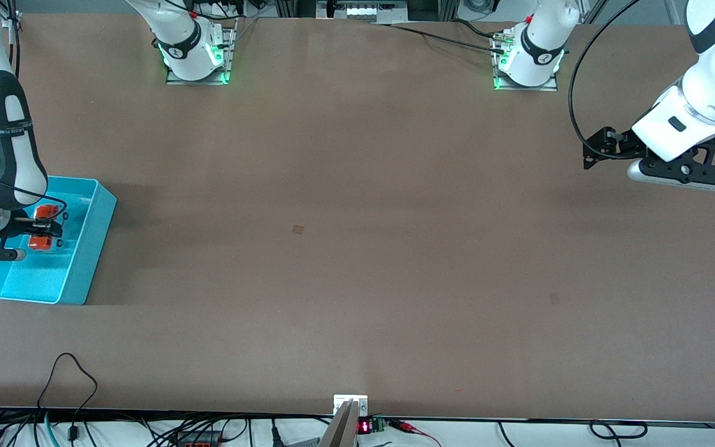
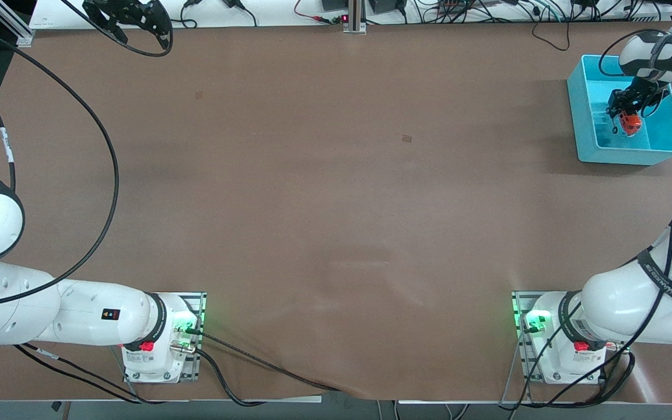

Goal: Wind up bus and store in blue box
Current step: 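Lower the bus into the cyan box and open the right gripper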

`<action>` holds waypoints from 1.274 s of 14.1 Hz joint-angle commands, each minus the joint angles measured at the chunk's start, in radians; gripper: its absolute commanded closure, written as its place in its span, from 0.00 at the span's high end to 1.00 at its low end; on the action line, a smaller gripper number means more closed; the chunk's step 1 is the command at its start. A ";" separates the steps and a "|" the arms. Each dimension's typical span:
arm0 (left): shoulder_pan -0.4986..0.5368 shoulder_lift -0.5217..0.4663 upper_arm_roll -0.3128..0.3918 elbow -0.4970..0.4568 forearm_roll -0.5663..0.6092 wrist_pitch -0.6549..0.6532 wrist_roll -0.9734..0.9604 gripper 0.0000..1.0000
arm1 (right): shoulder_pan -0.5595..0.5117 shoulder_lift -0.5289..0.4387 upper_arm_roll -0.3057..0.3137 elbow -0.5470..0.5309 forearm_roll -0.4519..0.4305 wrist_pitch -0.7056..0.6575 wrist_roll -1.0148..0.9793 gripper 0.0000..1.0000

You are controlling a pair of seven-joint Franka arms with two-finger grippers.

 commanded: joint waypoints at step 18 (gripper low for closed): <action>-0.002 0.010 0.000 0.034 -0.009 -0.027 -0.007 1.00 | 0.057 -0.230 0.014 0.117 -0.043 -0.231 -0.042 1.00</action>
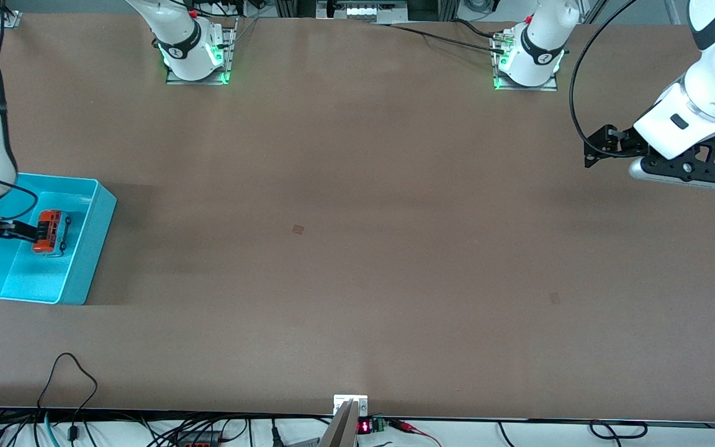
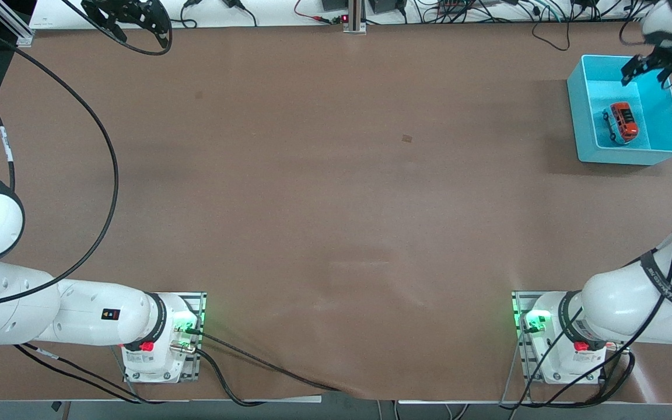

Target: Wind up bus and store in blue box

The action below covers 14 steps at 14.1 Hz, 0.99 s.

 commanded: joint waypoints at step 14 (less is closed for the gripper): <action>-0.002 0.010 0.000 0.028 -0.010 -0.027 -0.009 1.00 | 0.048 -0.381 0.260 0.187 -0.065 -0.642 0.227 1.00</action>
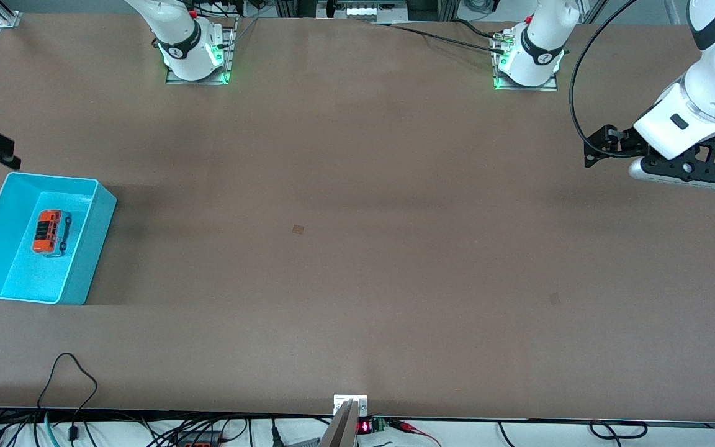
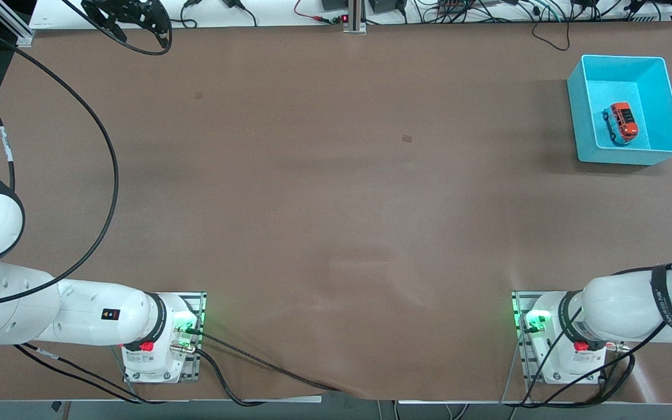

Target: Wind up bus and store in blue box

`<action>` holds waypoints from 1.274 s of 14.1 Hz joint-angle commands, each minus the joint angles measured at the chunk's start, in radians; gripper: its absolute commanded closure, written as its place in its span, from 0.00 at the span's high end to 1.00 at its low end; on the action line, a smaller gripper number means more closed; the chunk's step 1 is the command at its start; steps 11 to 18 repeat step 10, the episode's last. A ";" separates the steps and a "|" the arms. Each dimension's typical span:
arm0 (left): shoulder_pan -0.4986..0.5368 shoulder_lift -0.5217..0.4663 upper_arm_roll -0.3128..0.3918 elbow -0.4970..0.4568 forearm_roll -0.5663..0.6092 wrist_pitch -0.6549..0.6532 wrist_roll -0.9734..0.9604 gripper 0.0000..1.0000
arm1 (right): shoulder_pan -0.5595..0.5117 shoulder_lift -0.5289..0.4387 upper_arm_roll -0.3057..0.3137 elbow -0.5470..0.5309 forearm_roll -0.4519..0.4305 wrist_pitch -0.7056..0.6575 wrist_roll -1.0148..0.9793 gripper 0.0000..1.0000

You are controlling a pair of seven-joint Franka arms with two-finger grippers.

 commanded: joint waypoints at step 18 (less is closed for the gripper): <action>-0.002 0.012 0.000 0.027 -0.012 -0.028 -0.009 1.00 | -0.006 -0.021 0.035 -0.015 0.000 -0.030 0.155 1.00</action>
